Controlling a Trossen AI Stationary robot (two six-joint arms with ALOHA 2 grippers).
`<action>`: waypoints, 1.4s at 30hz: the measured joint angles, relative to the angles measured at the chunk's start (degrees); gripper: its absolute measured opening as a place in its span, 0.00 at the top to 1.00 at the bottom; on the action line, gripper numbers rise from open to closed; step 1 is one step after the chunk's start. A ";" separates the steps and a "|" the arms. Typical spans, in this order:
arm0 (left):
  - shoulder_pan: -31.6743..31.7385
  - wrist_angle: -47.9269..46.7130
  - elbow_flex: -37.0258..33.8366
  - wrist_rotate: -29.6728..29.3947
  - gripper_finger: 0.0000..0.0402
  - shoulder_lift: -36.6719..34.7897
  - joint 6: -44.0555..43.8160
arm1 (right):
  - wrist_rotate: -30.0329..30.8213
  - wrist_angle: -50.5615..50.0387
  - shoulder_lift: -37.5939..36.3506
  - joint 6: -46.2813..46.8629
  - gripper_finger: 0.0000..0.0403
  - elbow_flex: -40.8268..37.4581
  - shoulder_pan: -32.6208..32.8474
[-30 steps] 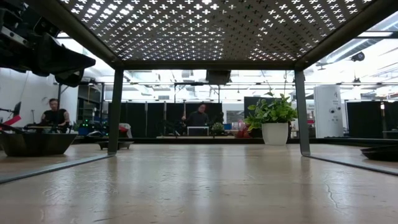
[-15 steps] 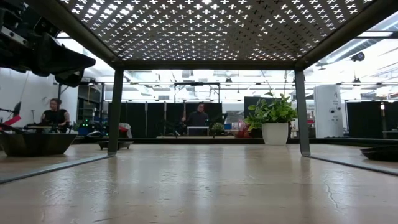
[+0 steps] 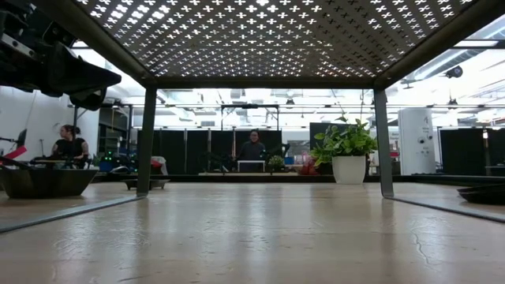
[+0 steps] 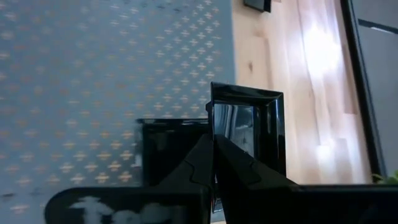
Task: Pick & Place Mini shaped plates
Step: Stack the square plate on top of the square plate on the shelf
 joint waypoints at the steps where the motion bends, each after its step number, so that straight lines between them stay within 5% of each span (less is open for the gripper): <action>1: 0.00 -0.01 0.01 0.00 1.00 0.00 0.02 | 0.00 0.01 0.00 0.78 0.98 0.00 0.58; 32: 0.00 -0.13 0.01 0.00 1.00 0.01 0.01 | -1.44 -2.25 3.76 5.47 0.98 -0.20 3.64; 42: 0.00 -0.14 0.01 0.00 1.00 0.01 0.01 | -1.32 -1.83 3.80 6.43 0.84 -0.19 3.62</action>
